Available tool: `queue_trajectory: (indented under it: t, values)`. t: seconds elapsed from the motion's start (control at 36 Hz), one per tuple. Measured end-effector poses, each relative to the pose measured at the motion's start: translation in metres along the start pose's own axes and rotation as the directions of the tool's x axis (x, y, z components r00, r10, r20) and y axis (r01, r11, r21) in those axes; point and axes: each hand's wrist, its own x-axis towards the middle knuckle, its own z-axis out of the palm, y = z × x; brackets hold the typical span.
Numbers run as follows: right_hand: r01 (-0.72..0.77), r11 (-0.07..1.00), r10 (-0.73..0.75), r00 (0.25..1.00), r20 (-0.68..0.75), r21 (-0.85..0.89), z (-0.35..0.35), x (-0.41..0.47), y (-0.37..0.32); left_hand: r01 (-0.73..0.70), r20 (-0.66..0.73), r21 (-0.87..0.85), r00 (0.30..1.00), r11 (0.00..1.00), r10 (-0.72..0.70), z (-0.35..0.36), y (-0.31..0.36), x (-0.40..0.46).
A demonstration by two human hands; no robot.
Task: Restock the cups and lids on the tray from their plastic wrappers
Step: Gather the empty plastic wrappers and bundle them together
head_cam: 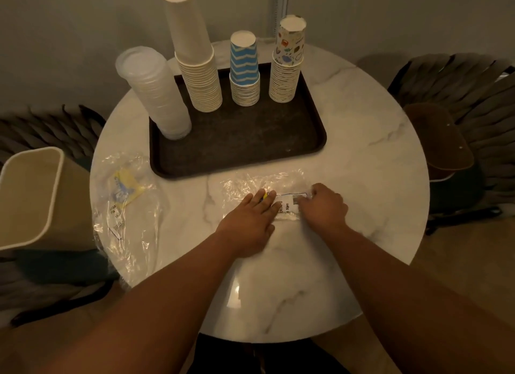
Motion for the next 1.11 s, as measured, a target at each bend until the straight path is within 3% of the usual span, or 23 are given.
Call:
queue_trajectory:
  t: [0.11,0.33,0.42,0.53,0.67,0.72,0.78,0.83,0.89,0.94,1.06,1.11]
  values:
    - [0.002,0.999,-0.001,1.000,-0.009,0.041,-0.004,-0.005,-0.008,0.032,-0.030,0.027,0.999,0.999,-0.032,-0.006,-0.013,-0.011]
    - [0.143,0.926,-0.130,0.990,-0.061,0.351,-0.011,-0.036,-0.053,0.034,-0.039,0.080,0.999,0.996,-0.031,-0.001,-0.017,-0.015]
    - [0.175,0.928,-0.189,0.982,0.011,0.329,-0.001,-0.047,-0.072,-0.023,-0.087,0.010,0.996,1.000,0.024,0.000,-0.022,-0.015]
    - [0.193,0.954,-0.215,0.974,0.076,0.229,0.016,-0.053,-0.085,-0.054,-0.196,-0.244,0.981,0.968,0.005,-0.004,-0.023,-0.026]
    - [0.203,0.973,-0.221,0.959,0.175,0.112,0.028,-0.056,-0.094,-0.086,-0.255,-0.145,0.966,0.986,0.046,-0.002,-0.041,-0.045]
    - [0.188,0.975,-0.207,0.963,0.171,0.121,0.032,-0.055,-0.096,-0.022,-0.327,-0.191,0.944,0.981,-0.042,0.002,-0.050,-0.054]
    - [0.190,0.973,-0.209,0.967,0.148,0.130,0.033,-0.056,-0.098,0.097,-0.438,-0.341,0.864,0.935,-0.249,-0.001,-0.048,-0.061]
    - [0.196,0.971,-0.217,0.964,0.152,0.140,0.031,-0.057,-0.100,0.245,-0.396,-0.579,0.750,0.778,-0.530,-0.012,-0.037,-0.060]
    - [0.191,0.967,-0.219,0.962,0.166,0.169,0.028,-0.057,-0.099,0.360,-0.199,-0.749,0.678,0.556,-0.708,-0.020,-0.028,-0.050]
    - [0.169,0.966,-0.203,0.965,0.166,0.196,0.025,-0.055,-0.095,0.425,-0.087,-0.775,0.661,0.468,-0.745,-0.020,-0.025,-0.039]
    - [0.109,0.971,-0.118,0.993,0.028,0.213,0.024,-0.041,-0.080,0.512,-0.023,-0.748,0.615,0.421,-0.788,-0.016,-0.034,-0.025]
    - [0.054,0.975,-0.070,0.995,0.065,0.217,0.025,-0.035,-0.077,0.556,0.006,-0.722,0.600,0.412,-0.800,-0.016,-0.039,-0.023]
